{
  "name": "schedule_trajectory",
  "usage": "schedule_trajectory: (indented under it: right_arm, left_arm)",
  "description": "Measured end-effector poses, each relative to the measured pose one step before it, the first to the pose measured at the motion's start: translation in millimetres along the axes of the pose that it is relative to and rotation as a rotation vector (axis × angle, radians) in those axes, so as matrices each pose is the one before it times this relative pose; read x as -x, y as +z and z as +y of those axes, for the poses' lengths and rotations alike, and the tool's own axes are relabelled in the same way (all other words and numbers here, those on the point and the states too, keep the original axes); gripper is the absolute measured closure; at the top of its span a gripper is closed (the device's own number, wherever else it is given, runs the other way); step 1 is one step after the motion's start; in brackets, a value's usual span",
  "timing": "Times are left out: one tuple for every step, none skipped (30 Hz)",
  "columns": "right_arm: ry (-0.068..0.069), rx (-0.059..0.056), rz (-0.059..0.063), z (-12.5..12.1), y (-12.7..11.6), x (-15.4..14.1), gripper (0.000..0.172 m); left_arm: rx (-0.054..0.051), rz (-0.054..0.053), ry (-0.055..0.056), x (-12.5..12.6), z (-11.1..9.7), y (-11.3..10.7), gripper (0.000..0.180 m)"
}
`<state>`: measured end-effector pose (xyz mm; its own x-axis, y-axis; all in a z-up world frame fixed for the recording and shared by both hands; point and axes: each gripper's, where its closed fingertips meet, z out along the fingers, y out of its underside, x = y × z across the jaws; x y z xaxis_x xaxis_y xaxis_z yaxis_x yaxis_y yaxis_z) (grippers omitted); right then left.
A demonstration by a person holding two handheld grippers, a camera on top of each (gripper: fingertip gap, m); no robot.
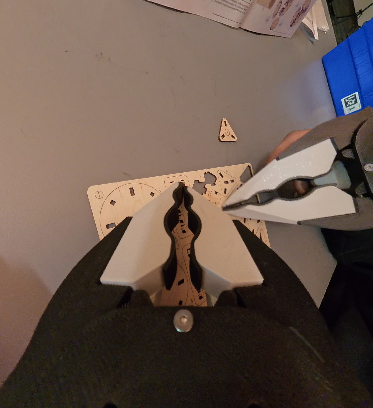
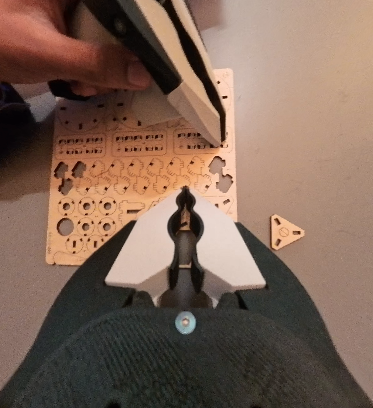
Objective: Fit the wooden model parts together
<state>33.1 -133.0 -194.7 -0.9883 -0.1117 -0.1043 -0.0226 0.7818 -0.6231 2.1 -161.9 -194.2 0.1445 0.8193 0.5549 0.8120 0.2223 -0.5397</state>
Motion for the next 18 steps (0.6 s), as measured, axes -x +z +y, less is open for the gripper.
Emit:
schedule_trajectory:
  right_arm:
    - [-0.01, 0.0021, 0.0035, 0.89, -1.85, 1.31, 0.172]
    - [0.0012, -0.0265, 0.0323, -2.15, -3.87, -4.18, 0.172]
    - [0.0146, -0.0514, 0.0341, -4.8, -6.98, -5.39, 0.172]
    - [0.0253, -0.06, 0.0226, -4.53, -9.22, -1.91, 0.172]
    - [0.0271, -0.0535, 0.0179, -4.73, -8.84, -4.26, 0.172]
    - [0.0239, -0.0479, 0.0211, -2.88, -11.28, -4.4, 0.172]
    - [0.0247, -0.0454, 0.0205, -3.94, -10.58, -6.31, 0.172]
    - [0.0249, -0.0392, 0.0049, -2.55, -10.87, -3.34, 0.172]
    - [0.026, -0.0291, -0.0139, -0.39, -10.99, -0.5, 0.172]
    - [0.0271, -0.0204, -0.0212, 0.72, -9.52, 0.66, 0.172]
    - [0.0232, -0.0137, -0.0217, 2.39, -8.63, 0.91, 0.172]
    - [0.019, -0.0129, -0.0126, 2.97, -7.02, -0.93, 0.172]
    - [0.0176, -0.0097, -0.0023, 2.72, -6.23, -2.6, 0.172]
    - [0.019, -0.0048, 0.0037, 2.46, -5.28, -4.17, 0.172]
    - [0.0222, -0.004, -0.0007, 1.49, -4.6, -3.27, 0.172]
    - [0.025, -0.0094, -0.0099, -0.13, -4.1, -2.37, 0.172]
    - [0.0276, -0.0142, -0.0175, -1.0, -5.38, -2.42, 0.172]
    - [0.029, -0.0178, -0.0174, -1.62, -5.18, -1.37, 0.172]
  left_arm:
    - [0.0008, -0.0012, 0.0009, 0.02, 0.02, 0.04, 0.18]
    - [0.0008, -0.0015, 0.0013, 0.04, -0.03, -0.02, 0.18]
    - [0.0006, -0.0015, 0.002, 0.0, 0.05, -0.01, 0.18]
    - [0.0004, -0.0012, 0.0018, -0.07, 0.02, 0.0, 0.18]
    - [0.0009, -0.0024, 0.0025, 0.02, 0.04, -0.04, 0.18]
    - [0.0034, -0.0068, 0.0089, -0.08, -0.02, 0.02, 0.18]
    - [0.006, -0.0163, 0.0241, -0.09, -0.19, -0.42, 0.18]
    - [0.0024, -0.0263, 0.0395, -0.16, -0.97, -0.79, 0.18]
    - [-0.0113, -0.0163, 0.0459, -2.32, -3.36, -1.3, 0.18]
    - [-0.0255, 0.001, 0.0435, -5.0, -5.49, -1.81, 0.18]
    - [-0.0314, 0.0077, 0.0367, -5.49, -6.24, -1.75, 0.18]
    - [-0.0269, 0.0047, 0.0305, -4.33, -5.42, -1.45, 0.18]
    - [-0.0184, -0.0027, 0.0287, -2.45, -3.82, -0.98, 0.18]
    - [-0.0081, -0.013, 0.0279, -0.47, -1.75, -0.32, 0.18]
    - [0.0014, -0.021, 0.0256, 1.12, -0.23, 0.06, 0.18]
    - [0.0066, -0.0184, 0.0229, 0.59, 0.47, 0.56, 0.18]
    - [0.0061, -0.0039, 0.0238, -2.16, -0.27, 0.97, 0.18]
    - [0.0005, 0.0147, 0.0307, -5.98, -1.55, 1.38, 0.18]
